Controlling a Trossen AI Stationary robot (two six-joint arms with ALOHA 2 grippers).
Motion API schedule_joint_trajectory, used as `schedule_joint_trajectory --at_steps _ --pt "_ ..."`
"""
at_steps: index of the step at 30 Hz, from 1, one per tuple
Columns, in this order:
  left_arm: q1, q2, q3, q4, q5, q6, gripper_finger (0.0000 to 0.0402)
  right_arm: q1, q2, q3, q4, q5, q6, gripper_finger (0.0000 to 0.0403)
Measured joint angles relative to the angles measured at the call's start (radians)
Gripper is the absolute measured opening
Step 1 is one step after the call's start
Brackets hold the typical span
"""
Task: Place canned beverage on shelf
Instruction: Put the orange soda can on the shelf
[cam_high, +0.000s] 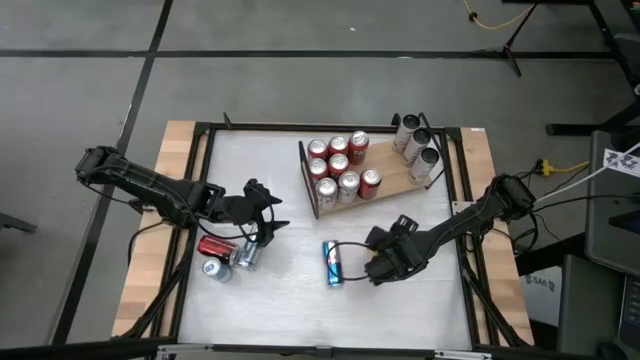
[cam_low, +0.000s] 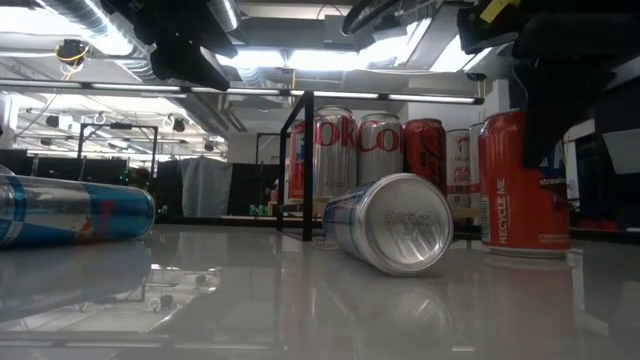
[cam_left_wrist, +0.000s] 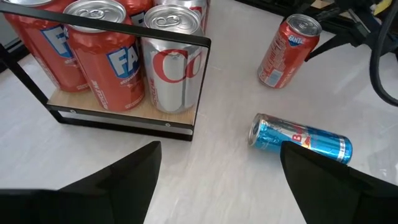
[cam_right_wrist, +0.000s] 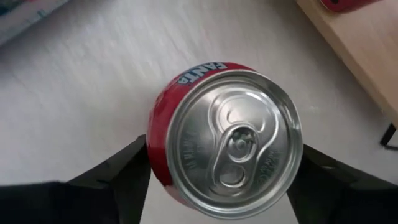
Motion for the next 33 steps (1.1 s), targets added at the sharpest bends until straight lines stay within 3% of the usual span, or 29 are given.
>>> schedule_joint_trajectory --at_steps 16,33 --pt "0.0 0.0 0.0 0.0 0.0 0.0 0.0319 0.0 0.001 -0.002 0.0 0.054 0.478 0.0299" --pt "0.0 0.0 0.0 0.0 0.0 0.0 0.0319 0.0 0.001 -0.002 0.011 0.033 0.476 0.0339"
